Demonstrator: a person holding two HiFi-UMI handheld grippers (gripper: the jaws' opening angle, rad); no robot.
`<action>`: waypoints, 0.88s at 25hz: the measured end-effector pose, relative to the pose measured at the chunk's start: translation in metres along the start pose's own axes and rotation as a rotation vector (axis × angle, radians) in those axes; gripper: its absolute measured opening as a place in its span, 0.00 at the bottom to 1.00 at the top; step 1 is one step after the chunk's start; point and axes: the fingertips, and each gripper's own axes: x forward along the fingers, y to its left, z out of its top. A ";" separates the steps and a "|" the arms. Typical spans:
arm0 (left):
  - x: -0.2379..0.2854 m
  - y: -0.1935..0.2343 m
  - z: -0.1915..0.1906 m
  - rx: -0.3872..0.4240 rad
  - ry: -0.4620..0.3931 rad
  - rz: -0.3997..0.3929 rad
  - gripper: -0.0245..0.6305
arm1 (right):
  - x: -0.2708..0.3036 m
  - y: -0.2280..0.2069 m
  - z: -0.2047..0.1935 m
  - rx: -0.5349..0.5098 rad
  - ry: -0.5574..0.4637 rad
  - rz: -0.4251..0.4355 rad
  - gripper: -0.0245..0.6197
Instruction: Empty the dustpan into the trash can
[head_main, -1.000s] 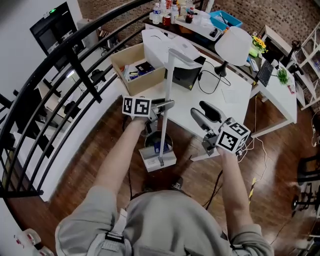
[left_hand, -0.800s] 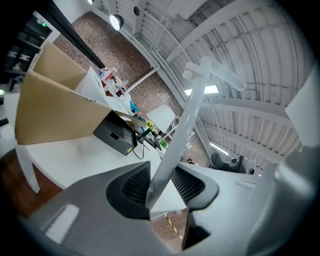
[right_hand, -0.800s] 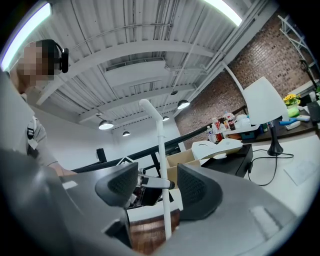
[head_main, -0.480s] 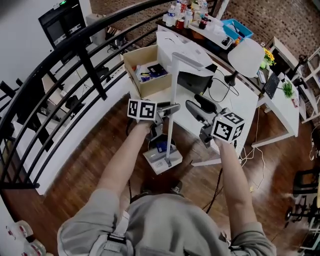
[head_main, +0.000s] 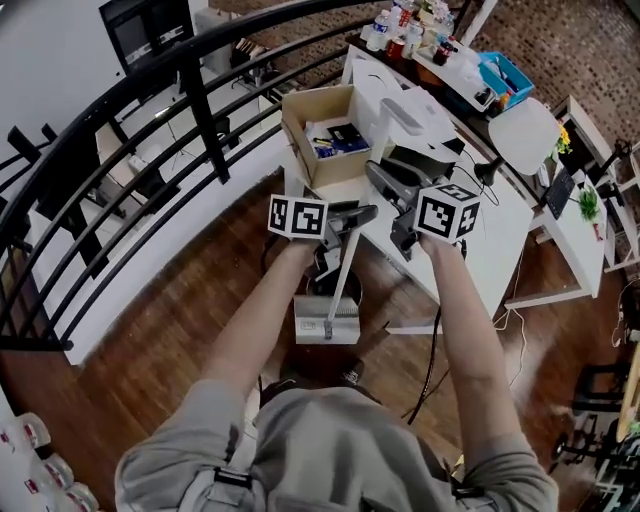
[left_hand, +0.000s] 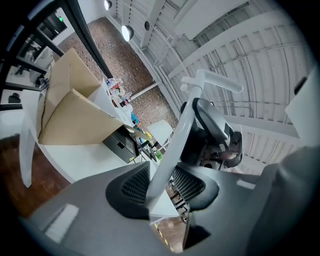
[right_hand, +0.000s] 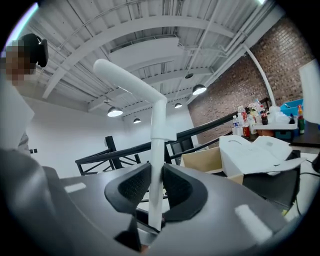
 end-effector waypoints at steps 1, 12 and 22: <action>-0.002 -0.001 0.000 0.001 0.003 -0.006 0.26 | 0.001 0.003 0.000 0.002 -0.005 0.002 0.16; -0.018 -0.052 -0.032 0.111 0.089 -0.079 0.26 | -0.042 0.060 -0.002 -0.063 -0.046 0.024 0.15; -0.002 -0.154 -0.080 0.262 0.172 -0.215 0.26 | -0.153 0.117 0.010 -0.109 -0.191 -0.073 0.15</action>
